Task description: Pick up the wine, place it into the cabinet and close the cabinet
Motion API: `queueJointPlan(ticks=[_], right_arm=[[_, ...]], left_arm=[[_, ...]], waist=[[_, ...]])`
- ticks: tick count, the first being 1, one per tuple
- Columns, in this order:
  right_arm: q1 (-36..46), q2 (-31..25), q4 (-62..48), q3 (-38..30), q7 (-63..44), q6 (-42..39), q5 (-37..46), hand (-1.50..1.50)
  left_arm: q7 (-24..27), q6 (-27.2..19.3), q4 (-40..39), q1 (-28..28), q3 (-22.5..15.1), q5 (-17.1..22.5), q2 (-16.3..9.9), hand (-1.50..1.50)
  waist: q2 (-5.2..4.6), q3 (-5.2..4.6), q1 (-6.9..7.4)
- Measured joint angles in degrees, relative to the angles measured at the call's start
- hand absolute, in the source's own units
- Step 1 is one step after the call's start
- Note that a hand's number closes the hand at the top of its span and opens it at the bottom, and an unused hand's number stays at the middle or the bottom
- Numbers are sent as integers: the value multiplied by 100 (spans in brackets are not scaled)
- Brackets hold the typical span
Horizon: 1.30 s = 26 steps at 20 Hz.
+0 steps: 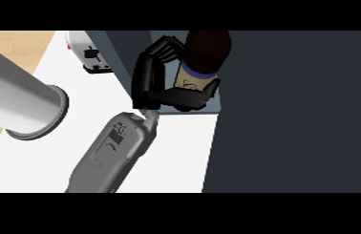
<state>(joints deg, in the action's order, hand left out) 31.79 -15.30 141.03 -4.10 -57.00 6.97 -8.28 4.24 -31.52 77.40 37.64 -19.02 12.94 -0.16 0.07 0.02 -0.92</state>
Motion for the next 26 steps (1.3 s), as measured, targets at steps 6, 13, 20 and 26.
queueJointPlan(ticks=[6,13,20,26], right_arm=[[-134,55,-18,-61,144,-116,-42,-150],[-63,62,-39,-59,100,-149,-79,-150],[87,74,-188,-131,149,-198,-124,-150],[129,82,-232,-165,136,-238,-176,-150]], left_arm=[[282,-105,-535,184,-65,-367,6,150],[851,-109,-1474,522,2,-176,6,150],[1524,5,-2208,559,41,214,6,150],[1990,-76,-2824,552,-220,624,13,150]], waist=[[-1,1,15],[-12,-3,-22],[-16,-4,-20],[-20,-5,-56]])
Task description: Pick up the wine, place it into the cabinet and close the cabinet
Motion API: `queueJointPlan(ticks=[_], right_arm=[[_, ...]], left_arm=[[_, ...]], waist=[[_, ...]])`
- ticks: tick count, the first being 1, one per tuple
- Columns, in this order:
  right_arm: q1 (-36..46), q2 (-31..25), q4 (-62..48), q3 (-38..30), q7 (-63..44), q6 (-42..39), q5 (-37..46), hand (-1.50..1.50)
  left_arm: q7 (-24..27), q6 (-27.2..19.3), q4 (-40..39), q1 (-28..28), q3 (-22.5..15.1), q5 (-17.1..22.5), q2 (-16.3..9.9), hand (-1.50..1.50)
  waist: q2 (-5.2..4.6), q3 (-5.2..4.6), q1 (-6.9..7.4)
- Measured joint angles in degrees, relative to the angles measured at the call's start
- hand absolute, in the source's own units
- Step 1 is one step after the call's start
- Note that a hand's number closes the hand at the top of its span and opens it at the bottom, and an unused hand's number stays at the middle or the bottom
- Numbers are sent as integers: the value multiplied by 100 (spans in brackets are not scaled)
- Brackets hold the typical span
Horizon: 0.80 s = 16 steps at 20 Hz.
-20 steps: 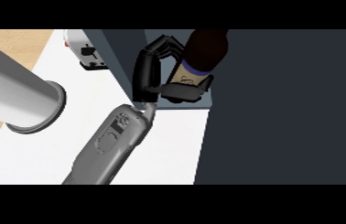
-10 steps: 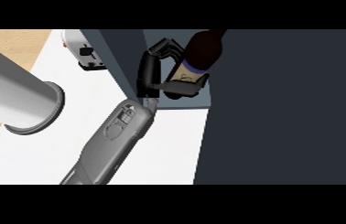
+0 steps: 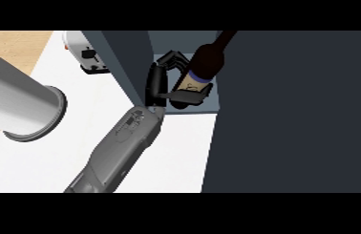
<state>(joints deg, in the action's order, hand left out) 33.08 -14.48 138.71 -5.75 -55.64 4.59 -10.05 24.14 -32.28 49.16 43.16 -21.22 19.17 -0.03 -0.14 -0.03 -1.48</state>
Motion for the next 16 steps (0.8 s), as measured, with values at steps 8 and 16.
queueJointPlan(ticks=[8,16], right_arm=[[56,26,-3,29,-50,16,-38,-150],[56,29,-24,-45,-43,-46,-99,-150]], left_arm=[[499,-173,-1025,288,-286,283,2,150],[1266,31,-1792,472,17,667,2,150]], waist=[[-7,0,-46],[-18,-1,-62]])
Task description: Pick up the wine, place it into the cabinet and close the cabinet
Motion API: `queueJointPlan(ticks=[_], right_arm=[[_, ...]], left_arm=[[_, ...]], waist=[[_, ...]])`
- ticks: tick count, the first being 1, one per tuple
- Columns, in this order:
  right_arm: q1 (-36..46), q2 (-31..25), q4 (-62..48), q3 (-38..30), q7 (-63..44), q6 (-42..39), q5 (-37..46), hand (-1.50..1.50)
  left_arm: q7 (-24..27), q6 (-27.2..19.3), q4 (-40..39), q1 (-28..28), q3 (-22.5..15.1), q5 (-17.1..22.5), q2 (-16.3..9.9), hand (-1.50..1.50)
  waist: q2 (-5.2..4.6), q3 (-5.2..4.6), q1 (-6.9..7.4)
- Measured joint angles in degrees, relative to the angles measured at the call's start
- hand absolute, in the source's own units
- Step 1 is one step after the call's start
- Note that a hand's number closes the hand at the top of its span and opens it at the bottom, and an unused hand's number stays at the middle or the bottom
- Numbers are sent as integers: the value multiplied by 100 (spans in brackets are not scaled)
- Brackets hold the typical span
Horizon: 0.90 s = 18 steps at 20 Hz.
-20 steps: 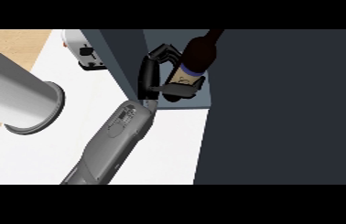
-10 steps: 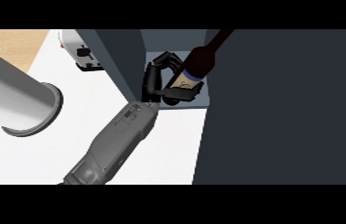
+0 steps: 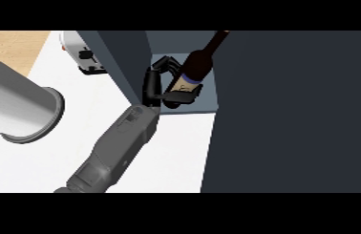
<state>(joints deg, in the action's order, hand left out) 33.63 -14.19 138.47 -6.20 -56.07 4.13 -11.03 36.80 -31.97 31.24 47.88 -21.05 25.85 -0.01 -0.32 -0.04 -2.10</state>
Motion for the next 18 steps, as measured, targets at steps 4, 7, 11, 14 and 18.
queueJointPlan(ticks=[4,7,11,14,18], right_arm=[[118,59,-23,114,1,36,-1,-150],[65,100,-28,119,24,30,-14,-150],[51,165,-32,237,51,50,-11,-150],[-21,179,-58,209,163,-13,-29,-150],[37,169,-66,179,152,-12,-47,-150]], left_arm=[[303,152,-343,170,228,352,1,150],[479,360,-675,348,449,523,1,150],[576,498,-1129,627,616,641,0,150],[663,556,-1392,788,668,731,0,150],[702,518,-1791,1106,809,700,-6,150]], waist=[[-14,-3,-38],[-22,-2,-47],[-32,-2,-69],[-44,-1,-96],[-52,-1,-102]])
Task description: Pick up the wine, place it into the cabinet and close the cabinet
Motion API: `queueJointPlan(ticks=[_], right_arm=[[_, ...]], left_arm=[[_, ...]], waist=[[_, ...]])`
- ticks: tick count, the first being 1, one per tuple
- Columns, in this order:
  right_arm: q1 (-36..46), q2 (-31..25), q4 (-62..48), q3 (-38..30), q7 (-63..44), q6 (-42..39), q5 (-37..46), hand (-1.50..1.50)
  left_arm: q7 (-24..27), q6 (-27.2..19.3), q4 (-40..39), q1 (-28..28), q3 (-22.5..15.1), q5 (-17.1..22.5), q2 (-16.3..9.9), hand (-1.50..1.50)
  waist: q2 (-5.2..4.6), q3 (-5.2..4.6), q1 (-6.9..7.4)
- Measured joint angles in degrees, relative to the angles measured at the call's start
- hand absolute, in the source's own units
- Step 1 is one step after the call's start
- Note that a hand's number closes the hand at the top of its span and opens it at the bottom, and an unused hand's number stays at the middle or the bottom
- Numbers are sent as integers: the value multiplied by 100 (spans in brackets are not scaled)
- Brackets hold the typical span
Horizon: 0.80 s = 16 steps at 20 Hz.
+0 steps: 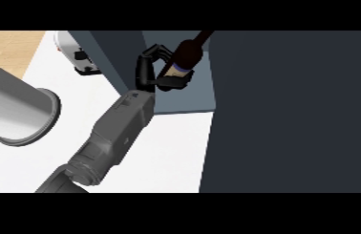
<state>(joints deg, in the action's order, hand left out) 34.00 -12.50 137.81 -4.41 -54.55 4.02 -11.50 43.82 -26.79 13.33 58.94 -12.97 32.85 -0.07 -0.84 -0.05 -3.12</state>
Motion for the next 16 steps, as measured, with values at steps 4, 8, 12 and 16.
queueJointPlan(ticks=[4,8,12,16], right_arm=[[-63,51,-18,35,108,-43,-7,-150],[-12,88,-6,140,99,-25,-8,-150],[29,96,-1,185,84,-20,-11,-150],[28,136,-8,264,127,-33,-10,-150]], left_arm=[[2,-385,-353,283,5,-126,-15,150],[-74,-554,-625,480,0,-210,-67,150],[-189,-549,-839,592,30,-247,-132,150],[-269,-682,-1024,639,62,-271,-182,150]], waist=[[-19,2,-47],[-35,-1,-103],[-58,-1,-163],[-90,3,-226]])
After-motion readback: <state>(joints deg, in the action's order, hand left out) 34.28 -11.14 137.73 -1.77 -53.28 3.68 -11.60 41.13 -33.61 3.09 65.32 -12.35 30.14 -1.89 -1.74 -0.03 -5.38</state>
